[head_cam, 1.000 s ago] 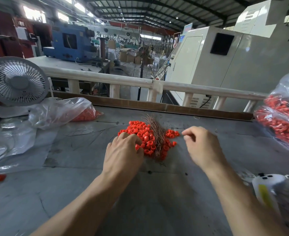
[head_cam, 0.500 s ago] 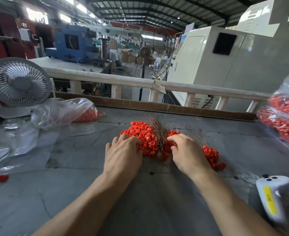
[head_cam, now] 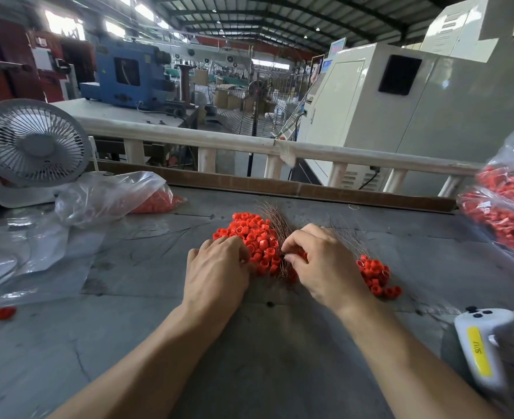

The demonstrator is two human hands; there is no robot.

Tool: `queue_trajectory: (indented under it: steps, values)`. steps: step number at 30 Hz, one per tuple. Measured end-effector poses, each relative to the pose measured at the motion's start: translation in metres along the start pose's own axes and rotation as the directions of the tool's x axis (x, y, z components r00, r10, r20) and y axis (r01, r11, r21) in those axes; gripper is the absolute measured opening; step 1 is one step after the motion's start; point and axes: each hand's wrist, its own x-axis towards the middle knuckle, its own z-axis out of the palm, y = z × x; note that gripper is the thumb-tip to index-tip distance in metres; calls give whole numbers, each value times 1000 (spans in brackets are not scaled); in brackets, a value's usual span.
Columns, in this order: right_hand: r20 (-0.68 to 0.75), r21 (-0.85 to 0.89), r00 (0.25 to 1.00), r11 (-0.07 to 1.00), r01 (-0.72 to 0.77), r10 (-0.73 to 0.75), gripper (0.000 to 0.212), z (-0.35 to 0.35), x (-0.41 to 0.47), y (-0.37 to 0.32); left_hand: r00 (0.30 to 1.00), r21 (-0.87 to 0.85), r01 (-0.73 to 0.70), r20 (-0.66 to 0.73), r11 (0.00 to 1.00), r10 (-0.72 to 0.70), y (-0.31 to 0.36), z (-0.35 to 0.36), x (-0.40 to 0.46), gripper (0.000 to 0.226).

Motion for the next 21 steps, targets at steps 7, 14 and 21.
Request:
queue_trajectory:
  steps: [7, 14, 21]
  values:
    - [-107, 123, 994, 991, 51, -37, 9, -3, -1, -6, 996, -179, 75, -28, 981, -81, 5, -7, 1, 8]
    - [-261, 699, 954, 711, 81, 148, 6, -17, -5, -23, 986, -524, 158, 35, 837, -165, 8, -4, 6, 27]
    - [-232, 942, 839, 327, 69, 492, 12, -46, 0, -23, 942, -873, 305, 218, 380, -254, 12, -12, 8, 26]
